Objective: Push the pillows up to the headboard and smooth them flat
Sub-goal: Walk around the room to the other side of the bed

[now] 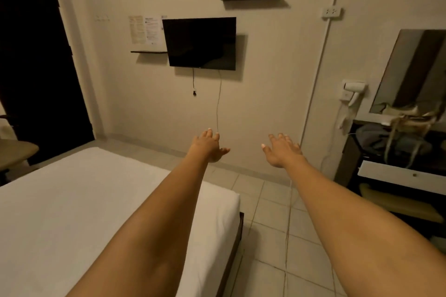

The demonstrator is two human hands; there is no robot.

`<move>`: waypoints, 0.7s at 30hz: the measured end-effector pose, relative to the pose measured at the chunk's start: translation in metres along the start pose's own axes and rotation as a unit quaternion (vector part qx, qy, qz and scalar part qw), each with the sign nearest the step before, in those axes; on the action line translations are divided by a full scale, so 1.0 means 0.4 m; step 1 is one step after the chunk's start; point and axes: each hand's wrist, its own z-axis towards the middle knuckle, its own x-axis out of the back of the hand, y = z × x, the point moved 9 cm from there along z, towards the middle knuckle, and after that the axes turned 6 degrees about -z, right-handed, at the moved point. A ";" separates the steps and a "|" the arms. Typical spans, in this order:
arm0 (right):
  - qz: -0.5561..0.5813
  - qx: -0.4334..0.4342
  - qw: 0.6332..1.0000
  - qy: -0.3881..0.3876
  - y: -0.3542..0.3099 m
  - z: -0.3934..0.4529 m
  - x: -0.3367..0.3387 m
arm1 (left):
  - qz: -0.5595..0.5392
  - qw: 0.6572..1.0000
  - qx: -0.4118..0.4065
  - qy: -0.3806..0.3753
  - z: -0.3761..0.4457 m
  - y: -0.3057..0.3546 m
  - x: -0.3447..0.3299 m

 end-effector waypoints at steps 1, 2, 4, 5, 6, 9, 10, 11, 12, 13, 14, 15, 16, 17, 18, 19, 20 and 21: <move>0.001 -0.010 1.000 0.001 0.020 0.035 -0.002 | 0.007 1.000 -0.011 0.001 0.047 0.014 0.000; 0.003 -0.018 1.000 0.000 0.038 0.068 -0.004 | 0.010 1.000 -0.022 0.001 0.092 0.027 -0.002; 0.006 -0.034 0.999 -0.002 0.074 0.132 -0.008 | 0.013 0.999 -0.039 -0.005 0.184 0.048 -0.006; 0.008 -0.044 0.999 -0.003 0.095 0.164 -0.008 | 0.015 0.999 -0.046 -0.009 0.228 0.058 -0.010; 0.010 -0.055 0.998 -0.003 0.118 0.195 -0.009 | 0.017 0.998 -0.053 -0.013 0.272 0.070 -0.012; 0.019 -0.087 0.996 0.000 0.187 0.287 -0.019 | 0.023 0.997 -0.075 -0.015 0.396 0.115 -0.020; 0.021 -0.095 0.995 -0.002 0.206 0.316 -0.025 | 0.022 0.996 -0.083 -0.016 0.432 0.133 -0.025; 0.022 -0.102 0.995 -0.005 0.225 0.344 -0.033 | 0.021 0.995 -0.091 -0.018 0.466 0.152 -0.032; 0.022 -0.107 0.994 -0.005 0.244 0.371 -0.041 | 0.021 0.995 -0.099 -0.020 0.498 0.172 -0.039; 0.020 -0.111 0.994 -0.005 0.263 0.398 -0.050 | 0.023 0.994 -0.105 -0.022 0.531 0.191 -0.046; 0.019 -0.113 0.993 -0.005 0.281 0.426 -0.058 | 0.024 0.993 -0.109 -0.022 0.565 0.208 -0.053; 0.019 -0.115 0.993 -0.007 0.300 0.454 -0.066 | 0.026 0.993 -0.112 -0.022 0.599 0.224 -0.059; 0.020 -0.117 0.993 -0.011 0.319 0.482 -0.075 | 0.028 0.993 -0.114 -0.022 0.633 0.242 -0.065; 0.022 -0.119 0.992 -0.016 0.339 0.511 -0.085 | 0.030 0.992 -0.117 -0.023 0.665 0.259 -0.073; 0.023 -0.121 0.992 -0.019 0.359 0.542 -0.095 | 0.032 0.992 -0.119 -0.023 0.698 0.277 -0.081; 0.024 -0.121 0.992 -0.021 0.379 0.575 -0.104 | 0.033 0.992 -0.120 -0.023 0.733 0.295 -0.087; 0.024 -0.120 0.992 -0.020 0.400 0.612 -0.111 | 0.035 0.992 -0.120 -0.021 0.770 0.312 -0.091; 0.023 -0.119 0.993 -0.018 0.422 0.652 -0.115 | 0.036 0.992 -0.118 -0.019 0.810 0.329 -0.093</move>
